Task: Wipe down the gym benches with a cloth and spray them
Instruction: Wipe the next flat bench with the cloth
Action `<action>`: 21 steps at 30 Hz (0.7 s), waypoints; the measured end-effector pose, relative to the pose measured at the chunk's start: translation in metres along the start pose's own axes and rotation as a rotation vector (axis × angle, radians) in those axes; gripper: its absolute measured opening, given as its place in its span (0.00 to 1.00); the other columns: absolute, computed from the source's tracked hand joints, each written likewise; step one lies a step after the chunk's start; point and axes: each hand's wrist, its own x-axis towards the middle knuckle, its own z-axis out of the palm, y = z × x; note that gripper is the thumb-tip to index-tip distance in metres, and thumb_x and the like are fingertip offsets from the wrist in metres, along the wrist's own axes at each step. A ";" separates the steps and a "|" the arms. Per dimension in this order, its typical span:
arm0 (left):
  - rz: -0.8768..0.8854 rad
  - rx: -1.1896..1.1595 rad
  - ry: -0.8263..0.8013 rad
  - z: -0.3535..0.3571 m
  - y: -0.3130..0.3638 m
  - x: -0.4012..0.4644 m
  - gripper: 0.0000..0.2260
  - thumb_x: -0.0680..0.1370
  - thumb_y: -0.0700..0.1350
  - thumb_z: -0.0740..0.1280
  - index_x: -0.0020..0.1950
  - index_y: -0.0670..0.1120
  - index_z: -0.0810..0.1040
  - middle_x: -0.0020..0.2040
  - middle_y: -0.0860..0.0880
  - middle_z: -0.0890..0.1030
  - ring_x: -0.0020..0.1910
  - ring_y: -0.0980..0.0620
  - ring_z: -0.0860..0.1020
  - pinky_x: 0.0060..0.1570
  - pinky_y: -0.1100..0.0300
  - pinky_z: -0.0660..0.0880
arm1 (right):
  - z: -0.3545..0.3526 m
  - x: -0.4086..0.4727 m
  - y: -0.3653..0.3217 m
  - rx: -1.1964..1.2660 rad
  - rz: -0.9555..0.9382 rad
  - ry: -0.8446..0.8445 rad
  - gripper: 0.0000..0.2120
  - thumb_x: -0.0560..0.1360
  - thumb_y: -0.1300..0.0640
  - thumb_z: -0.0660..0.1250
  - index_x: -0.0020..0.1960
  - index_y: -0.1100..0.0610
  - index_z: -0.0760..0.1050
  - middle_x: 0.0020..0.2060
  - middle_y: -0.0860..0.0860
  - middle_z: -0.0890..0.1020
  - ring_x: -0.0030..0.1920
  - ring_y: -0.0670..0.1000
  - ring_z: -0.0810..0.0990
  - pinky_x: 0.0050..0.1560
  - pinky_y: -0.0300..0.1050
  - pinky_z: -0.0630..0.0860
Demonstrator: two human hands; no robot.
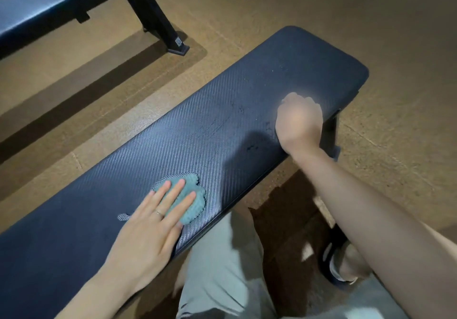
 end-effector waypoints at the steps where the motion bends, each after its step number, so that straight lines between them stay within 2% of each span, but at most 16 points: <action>1: -0.006 0.005 0.009 0.000 0.006 0.011 0.25 0.84 0.50 0.52 0.83 0.55 0.59 0.84 0.53 0.55 0.83 0.48 0.53 0.80 0.50 0.50 | 0.001 0.000 0.000 0.005 0.007 0.008 0.13 0.82 0.56 0.55 0.44 0.57 0.75 0.38 0.51 0.79 0.40 0.53 0.73 0.47 0.50 0.65; 3: 0.059 0.027 0.039 -0.002 0.031 0.055 0.25 0.84 0.51 0.52 0.82 0.55 0.59 0.83 0.50 0.57 0.83 0.44 0.55 0.79 0.47 0.53 | 0.002 0.001 0.001 0.036 -0.015 0.006 0.13 0.82 0.56 0.56 0.44 0.57 0.76 0.37 0.51 0.79 0.39 0.53 0.72 0.46 0.49 0.65; 6: 0.195 0.076 0.086 -0.005 0.088 0.136 0.25 0.83 0.52 0.53 0.82 0.54 0.62 0.82 0.46 0.62 0.81 0.41 0.59 0.78 0.42 0.58 | -0.002 0.013 0.016 0.073 -0.109 -0.053 0.12 0.81 0.58 0.56 0.45 0.60 0.76 0.37 0.55 0.80 0.39 0.60 0.76 0.44 0.52 0.67; 8: 0.221 0.137 0.079 -0.005 0.113 0.165 0.26 0.83 0.54 0.50 0.82 0.54 0.61 0.82 0.45 0.61 0.81 0.40 0.58 0.79 0.42 0.56 | -0.010 0.029 0.036 -0.015 -0.110 -0.069 0.13 0.81 0.56 0.55 0.47 0.60 0.76 0.40 0.57 0.82 0.43 0.63 0.77 0.46 0.55 0.70; 12: 0.227 0.146 0.045 -0.003 0.090 0.120 0.27 0.81 0.51 0.55 0.82 0.51 0.62 0.82 0.45 0.60 0.81 0.41 0.59 0.79 0.45 0.57 | -0.018 0.045 0.061 -0.083 0.026 -0.072 0.13 0.83 0.55 0.56 0.50 0.59 0.77 0.47 0.57 0.83 0.48 0.60 0.78 0.53 0.56 0.73; 16: 0.193 0.191 0.039 0.002 0.063 0.060 0.29 0.80 0.48 0.60 0.82 0.50 0.61 0.83 0.44 0.58 0.81 0.40 0.58 0.75 0.42 0.59 | -0.006 0.031 0.060 0.060 0.001 0.064 0.12 0.82 0.54 0.56 0.46 0.57 0.76 0.42 0.52 0.80 0.44 0.53 0.75 0.48 0.52 0.71; 19: 0.194 0.189 0.020 -0.001 0.083 0.098 0.29 0.80 0.49 0.59 0.82 0.51 0.61 0.82 0.42 0.60 0.80 0.37 0.59 0.75 0.38 0.62 | 0.000 0.031 0.064 0.041 0.015 0.097 0.13 0.81 0.53 0.56 0.45 0.56 0.76 0.41 0.51 0.80 0.43 0.51 0.74 0.46 0.46 0.67; 21: 0.213 0.171 0.055 -0.005 0.108 0.152 0.29 0.80 0.50 0.60 0.82 0.53 0.62 0.82 0.42 0.61 0.80 0.36 0.60 0.76 0.38 0.61 | 0.002 0.035 0.065 0.012 -0.007 0.114 0.13 0.81 0.54 0.56 0.44 0.56 0.75 0.38 0.51 0.79 0.41 0.52 0.73 0.44 0.47 0.66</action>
